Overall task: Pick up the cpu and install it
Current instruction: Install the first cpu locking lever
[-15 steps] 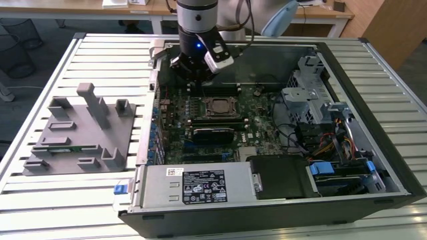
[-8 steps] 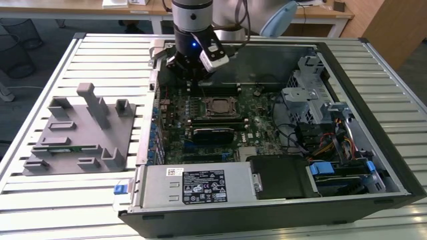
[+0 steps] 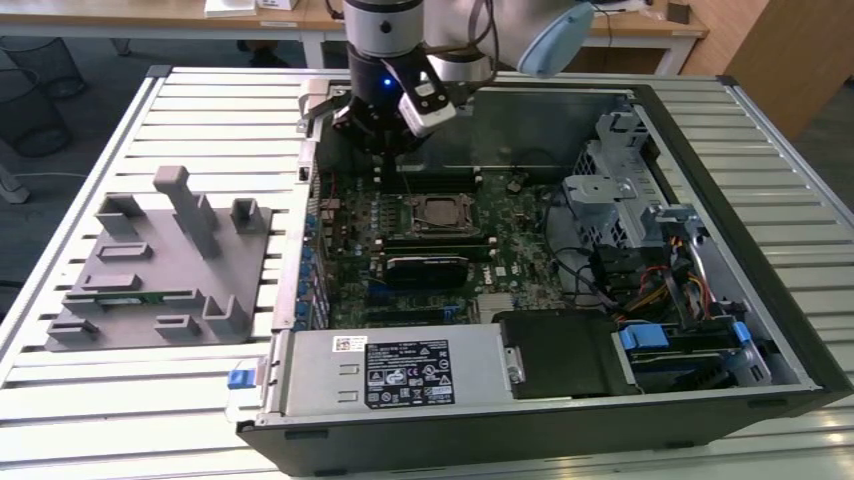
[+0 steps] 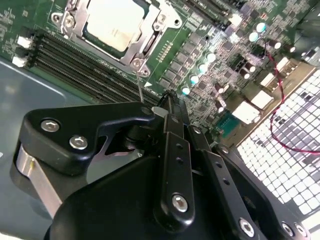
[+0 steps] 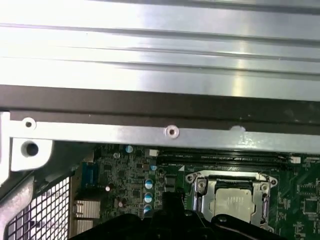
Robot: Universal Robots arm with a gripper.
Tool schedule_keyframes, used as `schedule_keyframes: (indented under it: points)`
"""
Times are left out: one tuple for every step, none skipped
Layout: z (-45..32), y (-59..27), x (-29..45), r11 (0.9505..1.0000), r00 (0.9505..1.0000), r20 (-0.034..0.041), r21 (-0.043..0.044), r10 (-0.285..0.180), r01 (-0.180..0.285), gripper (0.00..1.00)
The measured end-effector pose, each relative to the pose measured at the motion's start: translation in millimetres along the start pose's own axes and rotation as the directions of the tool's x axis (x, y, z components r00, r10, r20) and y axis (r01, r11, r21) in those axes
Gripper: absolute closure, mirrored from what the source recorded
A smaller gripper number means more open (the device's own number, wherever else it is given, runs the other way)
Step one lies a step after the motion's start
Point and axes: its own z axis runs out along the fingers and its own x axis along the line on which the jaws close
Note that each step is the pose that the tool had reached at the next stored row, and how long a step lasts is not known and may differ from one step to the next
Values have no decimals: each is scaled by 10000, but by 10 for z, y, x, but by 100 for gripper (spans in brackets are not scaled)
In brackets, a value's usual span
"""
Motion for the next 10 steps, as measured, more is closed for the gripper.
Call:
schedule_keyframes:
  points:
    - [0,6,-4,10000,10000,0,0,-13,13,89]
    - [0,15,-11,10000,10000,0,0,-27,27,89]
    - [1,23,-21,10000,10000,-1,0,-37,37,89]
    - [1,29,-32,10000,10000,-1,1,-45,45,89]
    - [1,34,-48,10000,10000,-2,1,-53,53,89]
    - [2,36,-71,10000,10000,-5,1,-58,58,89]
    - [4,36,-105,10000,10000,-12,0,-61,61,89]
    - [7,35,-148,10000,10000,-24,-1,-61,61,89]
    - [11,33,-197,10000,10000,-43,-3,-62,62,89]
    - [14,31,-242,10000,10000,-65,-4,-65,65,89]
